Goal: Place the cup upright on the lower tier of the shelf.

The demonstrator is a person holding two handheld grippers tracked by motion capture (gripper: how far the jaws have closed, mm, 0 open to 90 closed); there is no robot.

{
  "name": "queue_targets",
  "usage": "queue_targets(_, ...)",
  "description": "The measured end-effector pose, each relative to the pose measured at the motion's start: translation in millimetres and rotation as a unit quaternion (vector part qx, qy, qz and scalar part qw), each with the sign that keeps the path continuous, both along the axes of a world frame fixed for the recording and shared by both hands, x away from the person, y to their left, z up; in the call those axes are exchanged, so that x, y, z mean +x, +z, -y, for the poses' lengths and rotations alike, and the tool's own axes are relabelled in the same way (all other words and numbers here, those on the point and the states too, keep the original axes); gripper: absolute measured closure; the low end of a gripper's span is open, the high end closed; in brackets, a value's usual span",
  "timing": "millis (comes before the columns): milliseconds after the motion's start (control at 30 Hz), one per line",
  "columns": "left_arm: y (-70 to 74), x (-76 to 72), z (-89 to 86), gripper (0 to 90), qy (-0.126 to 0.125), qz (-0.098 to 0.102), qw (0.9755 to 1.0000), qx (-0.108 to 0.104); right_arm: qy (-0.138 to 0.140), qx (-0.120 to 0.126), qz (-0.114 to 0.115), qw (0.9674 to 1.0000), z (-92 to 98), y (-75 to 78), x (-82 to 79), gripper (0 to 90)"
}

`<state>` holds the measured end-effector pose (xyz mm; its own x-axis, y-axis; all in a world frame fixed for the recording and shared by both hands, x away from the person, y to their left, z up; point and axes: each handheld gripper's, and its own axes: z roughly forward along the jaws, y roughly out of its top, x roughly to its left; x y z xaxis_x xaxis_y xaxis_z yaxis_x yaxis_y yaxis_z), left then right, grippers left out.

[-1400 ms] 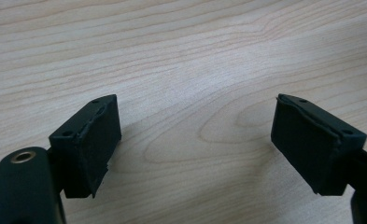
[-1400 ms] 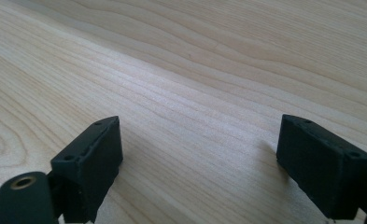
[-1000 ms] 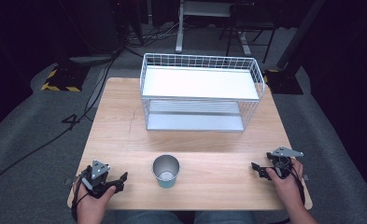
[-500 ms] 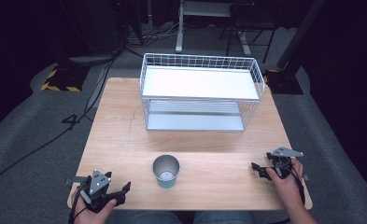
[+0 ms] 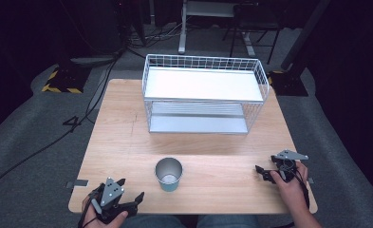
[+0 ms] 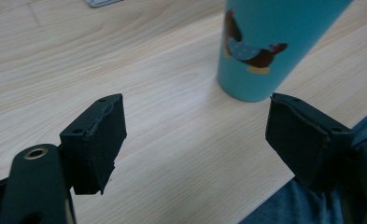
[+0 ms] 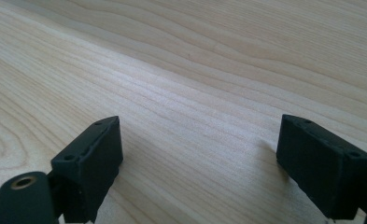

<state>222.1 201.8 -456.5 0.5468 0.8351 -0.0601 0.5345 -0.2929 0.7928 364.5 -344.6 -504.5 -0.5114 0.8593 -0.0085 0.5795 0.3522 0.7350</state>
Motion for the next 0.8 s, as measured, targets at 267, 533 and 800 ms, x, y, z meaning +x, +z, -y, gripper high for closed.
queue_targets(267, -0.1, -1.5, 17.4, 20.8, -0.028, 0.001, 0.9995, -0.014, 0.000, 0.000, 0.000, 1.0000, 0.0, 0.0, 0.0, 14.9)
queue_targets(533, -5.2, -0.3, 31.7, 18.3, -0.035, 0.005, 0.9987, -0.037, 0.000, 0.000, 0.000, 1.0000, 0.0, 0.0, 0.0, 14.9)
queue_targets(800, -16.2, 7.8, 50.9, 16.5, -0.025, 0.006, 0.9984, -0.050, 0.000, 0.000, 0.000, 1.0000, 0.0, 0.0, 0.1, 14.9)
